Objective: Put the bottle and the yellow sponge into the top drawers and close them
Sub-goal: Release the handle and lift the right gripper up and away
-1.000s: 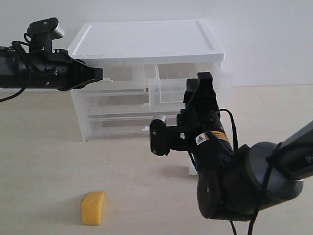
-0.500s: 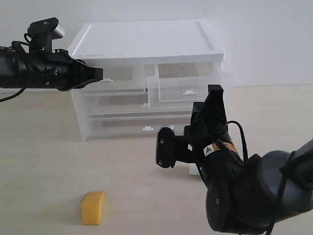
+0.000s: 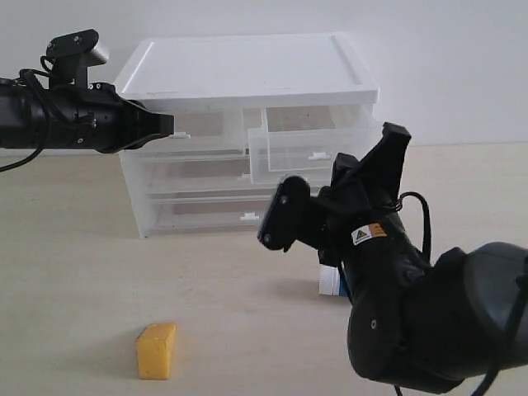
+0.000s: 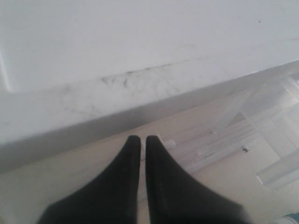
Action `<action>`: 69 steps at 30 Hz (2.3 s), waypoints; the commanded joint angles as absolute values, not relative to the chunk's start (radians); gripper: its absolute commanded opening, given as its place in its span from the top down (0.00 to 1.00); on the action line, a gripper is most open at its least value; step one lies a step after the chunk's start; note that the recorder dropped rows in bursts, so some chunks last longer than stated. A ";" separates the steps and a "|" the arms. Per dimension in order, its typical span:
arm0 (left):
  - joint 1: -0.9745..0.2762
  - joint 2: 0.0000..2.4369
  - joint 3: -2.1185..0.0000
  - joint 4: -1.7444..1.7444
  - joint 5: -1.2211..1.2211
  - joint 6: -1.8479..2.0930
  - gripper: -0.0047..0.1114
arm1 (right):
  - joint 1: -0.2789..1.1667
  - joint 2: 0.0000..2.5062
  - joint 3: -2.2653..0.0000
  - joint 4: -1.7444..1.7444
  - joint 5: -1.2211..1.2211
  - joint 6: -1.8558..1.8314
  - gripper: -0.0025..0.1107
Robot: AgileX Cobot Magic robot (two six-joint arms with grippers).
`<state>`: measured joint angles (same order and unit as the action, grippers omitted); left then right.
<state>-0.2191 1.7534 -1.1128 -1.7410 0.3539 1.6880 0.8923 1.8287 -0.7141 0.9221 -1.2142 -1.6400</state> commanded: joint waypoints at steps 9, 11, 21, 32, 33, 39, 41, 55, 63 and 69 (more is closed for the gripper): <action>-0.220 1.751 -1.110 -1.744 0.417 1.698 0.93 | 0.949 1.562 -0.710 1.213 -1.120 -1.498 0.98; -0.220 1.751 -1.110 -1.744 0.417 1.698 0.93 | 0.949 1.506 -0.710 1.236 -1.092 -1.478 0.98; -0.220 1.751 -1.110 -1.744 0.419 1.698 0.93 | 0.834 1.274 -0.895 1.670 -0.709 -1.741 0.75; -0.220 1.751 -1.110 -1.744 0.419 1.698 0.93 | 0.783 1.270 -1.059 1.744 -0.717 -1.852 0.60; -0.220 1.751 -1.110 -1.744 0.419 1.698 0.93 | 0.774 1.270 -1.059 1.744 -0.708 -1.854 0.60; -0.220 1.751 -1.110 -1.744 0.419 1.698 0.93 | 0.727 1.291 -1.059 1.744 -0.705 -1.725 0.60; -0.220 1.751 -1.110 -1.744 0.419 1.698 0.93 | 0.727 1.296 -1.059 1.744 -0.632 -1.695 0.60; -0.220 1.751 -1.110 -1.744 0.417 1.700 0.93 | 0.727 1.284 -1.025 1.744 -0.328 -1.611 0.60; -0.220 1.751 -1.110 -1.744 0.419 1.700 0.93 | 0.727 1.243 -0.965 1.744 -0.389 -1.655 0.72; -0.220 1.751 -1.110 -1.744 0.419 1.700 0.93 | 0.674 1.201 -0.953 1.744 -0.444 -1.673 0.73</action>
<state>-0.2191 1.7534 -1.1128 -1.7410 0.4063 1.6938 0.7107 1.2292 -0.9621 1.7504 -0.4185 -1.6631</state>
